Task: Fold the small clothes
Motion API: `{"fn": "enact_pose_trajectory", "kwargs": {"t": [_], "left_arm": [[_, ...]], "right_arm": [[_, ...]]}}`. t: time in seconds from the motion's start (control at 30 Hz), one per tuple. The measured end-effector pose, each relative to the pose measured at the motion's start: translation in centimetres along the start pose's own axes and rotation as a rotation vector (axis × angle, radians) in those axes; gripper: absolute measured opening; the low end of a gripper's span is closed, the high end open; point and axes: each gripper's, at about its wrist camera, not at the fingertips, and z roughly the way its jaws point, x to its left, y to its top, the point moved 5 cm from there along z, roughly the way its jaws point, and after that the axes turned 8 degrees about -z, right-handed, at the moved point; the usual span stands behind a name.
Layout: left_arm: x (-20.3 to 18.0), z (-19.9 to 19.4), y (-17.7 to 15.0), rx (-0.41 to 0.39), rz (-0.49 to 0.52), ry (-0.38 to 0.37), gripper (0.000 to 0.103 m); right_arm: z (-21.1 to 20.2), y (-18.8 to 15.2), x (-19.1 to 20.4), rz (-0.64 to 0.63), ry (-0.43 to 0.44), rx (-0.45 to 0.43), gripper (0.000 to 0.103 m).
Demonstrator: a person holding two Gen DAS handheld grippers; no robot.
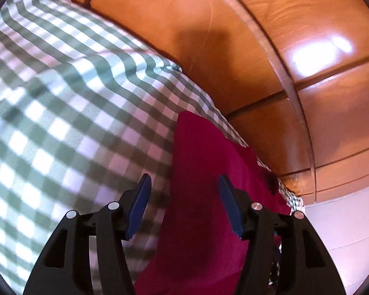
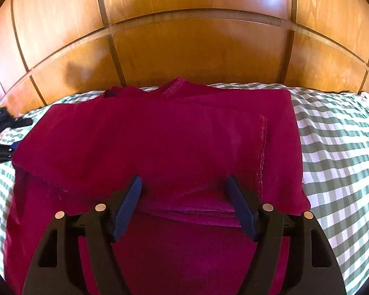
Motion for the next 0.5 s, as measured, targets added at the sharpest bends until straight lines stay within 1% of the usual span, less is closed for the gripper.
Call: {"fn": "enact_pose_trajectory", "kwargs": {"t": [0.03,0.07,0.1,0.13,0.17,0.2,0.27,0.3,0.33,0.37,0.43,0.47,0.5], "left_arm": [[-0.3,0.5,0.2,0.003,-0.001,-0.007,0.048],[-0.6,0.8,0.2,0.009,0.009,-0.019,0.036],[-1.1,1.0,0.0,0.013,0.029,-0.022,0.015],[-1.6,0.8,-0.2,-0.001,0.059,-0.016,0.010],[-2.7,-0.1,-0.4,-0.047,0.117,-0.021,0.009],[-3.3,-0.7,-0.7,-0.077,0.154,-0.022,0.008],[-4.5,-1.8,-1.3,-0.151,0.244,0.008,0.008],[-4.9,-1.9,-1.7,-0.197,0.303,0.071,0.008],[-5.0,-1.4,-2.1,-0.221,0.354,0.150,0.008],[-4.8,0.0,-2.6,-0.225,0.416,0.265,0.008],[-4.2,2.4,-3.3,-0.215,0.495,0.422,0.011],[-4.0,3.1,-3.8,-0.227,0.529,0.474,0.012],[-4.3,2.9,-4.2,-0.256,0.542,0.501,0.015]], "right_arm": [[0.1,0.0,-0.1,0.000,0.000,0.000,0.073],[0.1,-0.1,-0.1,-0.001,-0.001,-0.001,0.075],[0.1,-0.2,-0.1,-0.001,-0.001,-0.001,0.076],[0.3,-0.1,-0.2,-0.002,-0.003,-0.002,0.077],[0.4,-0.1,-0.2,-0.004,-0.004,-0.002,0.078],[0.4,-0.2,-0.1,-0.006,-0.009,-0.003,0.079],[0.5,-0.3,0.2,-0.012,-0.021,-0.005,0.082],[0.7,-0.4,0.3,-0.020,-0.028,-0.003,0.083],[0.9,-0.4,0.5,-0.027,-0.039,0.002,0.085],[1.1,-0.4,0.7,-0.034,-0.051,0.006,0.087],[1.5,-0.5,1.1,-0.059,-0.073,0.015,0.089],[1.6,-0.5,1.2,-0.065,-0.079,0.016,0.089],[1.6,-0.5,1.2,-0.067,-0.083,0.015,0.089]]}}
